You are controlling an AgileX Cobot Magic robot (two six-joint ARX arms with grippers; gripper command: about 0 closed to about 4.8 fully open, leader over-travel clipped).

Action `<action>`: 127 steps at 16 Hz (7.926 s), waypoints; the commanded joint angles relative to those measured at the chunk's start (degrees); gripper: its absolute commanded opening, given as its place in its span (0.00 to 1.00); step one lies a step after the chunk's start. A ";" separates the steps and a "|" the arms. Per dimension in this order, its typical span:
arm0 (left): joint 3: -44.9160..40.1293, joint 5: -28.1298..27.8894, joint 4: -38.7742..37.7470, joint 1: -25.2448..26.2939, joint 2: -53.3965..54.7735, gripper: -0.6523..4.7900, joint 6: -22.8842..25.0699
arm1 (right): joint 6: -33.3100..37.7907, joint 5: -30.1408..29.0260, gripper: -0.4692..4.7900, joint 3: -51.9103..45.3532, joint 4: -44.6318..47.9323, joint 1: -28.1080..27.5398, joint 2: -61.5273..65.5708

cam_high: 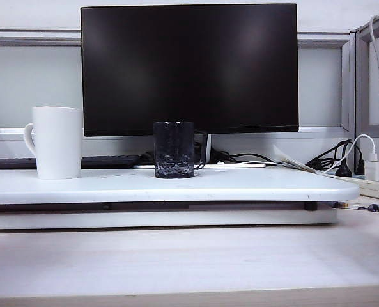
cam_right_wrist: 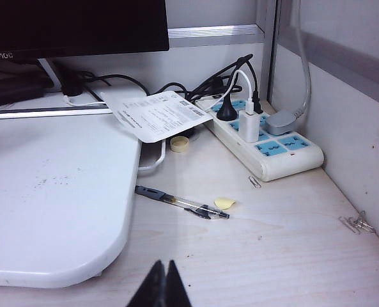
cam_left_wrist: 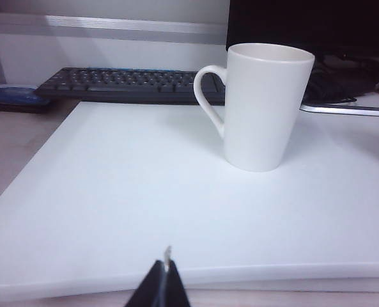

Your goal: Carefully pick up the black cup and pour some water from the black cup into the white cup.

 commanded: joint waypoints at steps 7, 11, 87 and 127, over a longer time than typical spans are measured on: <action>1.79 1.66 0.35 0.00 0.00 0.40 -0.26 | 0.09 -7.34 0.20 0.81 7.32 0.15 -0.02; 12.04 8.94 0.39 0.00 0.02 1.00 -4.55 | 0.07 -8.81 0.81 16.66 3.76 0.15 0.52; 39.69 -2.47 15.28 -10.67 55.87 1.00 7.15 | -0.20 -26.73 0.08 84.85 27.65 19.15 103.97; 45.20 19.43 6.93 -4.68 69.85 1.00 6.03 | -42.27 -6.03 0.08 125.37 11.17 32.04 132.45</action>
